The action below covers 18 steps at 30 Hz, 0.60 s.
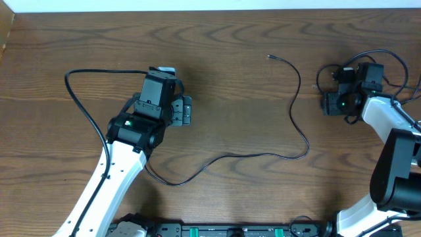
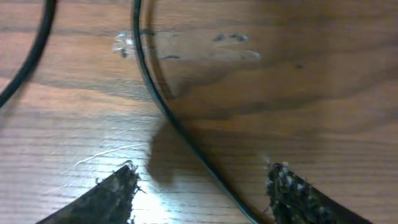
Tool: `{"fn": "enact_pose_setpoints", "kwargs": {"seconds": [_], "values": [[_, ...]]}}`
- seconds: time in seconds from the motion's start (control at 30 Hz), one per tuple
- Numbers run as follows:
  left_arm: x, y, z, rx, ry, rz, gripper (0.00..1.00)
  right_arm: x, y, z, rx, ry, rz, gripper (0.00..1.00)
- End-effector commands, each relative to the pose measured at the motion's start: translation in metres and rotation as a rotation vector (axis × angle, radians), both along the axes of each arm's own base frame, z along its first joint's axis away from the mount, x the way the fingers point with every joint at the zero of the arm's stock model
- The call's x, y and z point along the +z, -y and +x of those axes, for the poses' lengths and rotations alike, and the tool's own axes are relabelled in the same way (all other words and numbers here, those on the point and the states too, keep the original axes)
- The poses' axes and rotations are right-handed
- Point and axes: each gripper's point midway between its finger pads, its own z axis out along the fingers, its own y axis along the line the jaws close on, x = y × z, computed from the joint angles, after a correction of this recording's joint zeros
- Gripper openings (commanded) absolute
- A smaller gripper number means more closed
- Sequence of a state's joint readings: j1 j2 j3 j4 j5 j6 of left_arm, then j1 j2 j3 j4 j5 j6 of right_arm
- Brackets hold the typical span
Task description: Untangle cables
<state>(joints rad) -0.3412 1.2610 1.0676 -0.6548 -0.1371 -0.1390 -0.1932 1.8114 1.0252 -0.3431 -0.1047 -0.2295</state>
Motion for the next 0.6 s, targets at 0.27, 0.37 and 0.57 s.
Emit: {"fn": "enact_pose_setpoints", "kwargs": {"seconds": [0.27,0.37,0.57], "values": [[0.006,-0.002,0.003,0.022,0.015,-0.007,0.91,-0.009,0.016,-0.005,-0.034,-0.023,-0.041,0.6],[0.006,-0.002,0.003,0.023,0.015,-0.007,0.91,-0.017,0.015,-0.007,-0.004,-0.042,-0.046,0.58],[0.006,-0.002,0.003,0.023,0.015,-0.007,0.91,-0.036,0.01,-0.012,0.016,-0.087,-0.018,0.4]]}}
